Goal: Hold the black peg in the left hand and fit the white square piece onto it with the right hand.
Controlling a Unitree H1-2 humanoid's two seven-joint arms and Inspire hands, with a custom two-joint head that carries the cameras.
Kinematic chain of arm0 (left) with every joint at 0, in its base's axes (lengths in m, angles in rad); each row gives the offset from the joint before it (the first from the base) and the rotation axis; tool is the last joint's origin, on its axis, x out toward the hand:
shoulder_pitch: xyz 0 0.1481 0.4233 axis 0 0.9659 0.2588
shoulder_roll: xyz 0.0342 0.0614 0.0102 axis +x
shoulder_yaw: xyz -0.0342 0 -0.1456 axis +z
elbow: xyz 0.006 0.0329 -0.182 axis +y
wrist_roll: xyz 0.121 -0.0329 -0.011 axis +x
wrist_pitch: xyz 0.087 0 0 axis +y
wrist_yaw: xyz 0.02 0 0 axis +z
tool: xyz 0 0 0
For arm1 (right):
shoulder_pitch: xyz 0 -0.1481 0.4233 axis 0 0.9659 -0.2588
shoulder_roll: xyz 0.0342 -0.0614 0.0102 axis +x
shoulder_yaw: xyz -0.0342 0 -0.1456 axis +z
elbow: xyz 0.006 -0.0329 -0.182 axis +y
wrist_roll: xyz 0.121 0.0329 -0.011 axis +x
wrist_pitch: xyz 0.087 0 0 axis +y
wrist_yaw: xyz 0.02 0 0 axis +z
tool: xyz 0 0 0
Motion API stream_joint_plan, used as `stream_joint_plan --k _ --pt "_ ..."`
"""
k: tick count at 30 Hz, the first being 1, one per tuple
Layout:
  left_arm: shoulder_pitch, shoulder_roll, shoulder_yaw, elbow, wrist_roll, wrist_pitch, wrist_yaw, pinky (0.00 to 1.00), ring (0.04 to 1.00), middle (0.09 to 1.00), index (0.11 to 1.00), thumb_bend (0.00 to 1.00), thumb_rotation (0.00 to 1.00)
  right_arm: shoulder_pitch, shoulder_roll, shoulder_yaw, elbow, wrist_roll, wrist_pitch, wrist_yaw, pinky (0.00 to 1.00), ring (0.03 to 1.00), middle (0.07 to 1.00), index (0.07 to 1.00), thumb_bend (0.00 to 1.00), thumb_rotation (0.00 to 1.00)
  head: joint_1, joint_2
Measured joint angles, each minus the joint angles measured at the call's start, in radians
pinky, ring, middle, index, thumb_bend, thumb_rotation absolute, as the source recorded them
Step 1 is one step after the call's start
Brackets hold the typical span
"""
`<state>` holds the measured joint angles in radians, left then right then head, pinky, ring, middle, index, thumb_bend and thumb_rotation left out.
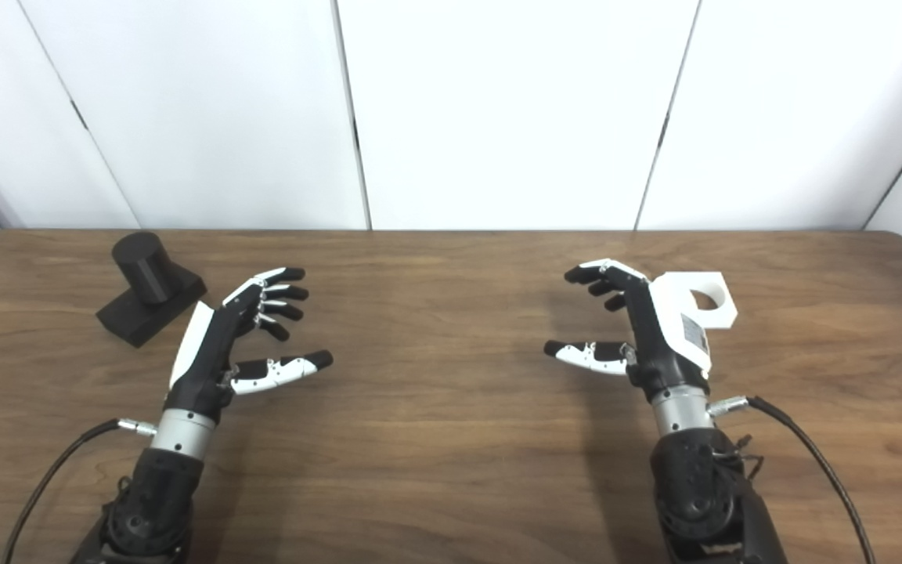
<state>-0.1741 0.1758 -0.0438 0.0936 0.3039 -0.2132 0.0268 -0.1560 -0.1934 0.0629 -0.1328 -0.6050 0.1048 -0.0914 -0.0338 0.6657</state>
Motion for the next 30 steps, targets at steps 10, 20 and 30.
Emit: stream_joint_plan --k 10,20,30 --pt "0.0 0.0 0.0 0.0 0.002 0.001 -0.005 0.5 0.635 0.715 0.779 0.87 0.18 0.0 0.0 0.003 0.0 -0.001 0.0 0.0 0.59 0.673 0.694 0.643 0.64 0.0 0.006 0.002" --pt "0.0 -0.006 -0.013 0.0 0.005 0.001 -0.006 0.5 0.622 0.718 0.772 0.87 0.19 0.0 -0.014 0.003 0.004 0.009 -0.018 0.0 0.57 0.657 0.681 0.652 0.64 0.0 0.176 -0.021" --pt "-0.001 -0.069 -0.052 0.01 0.091 0.027 0.032 0.54 0.676 0.727 0.768 0.88 0.23 0.004 -0.064 -0.026 0.031 0.091 -0.066 0.003 0.58 0.649 0.68 0.653 0.66 0.0 0.399 -0.092"
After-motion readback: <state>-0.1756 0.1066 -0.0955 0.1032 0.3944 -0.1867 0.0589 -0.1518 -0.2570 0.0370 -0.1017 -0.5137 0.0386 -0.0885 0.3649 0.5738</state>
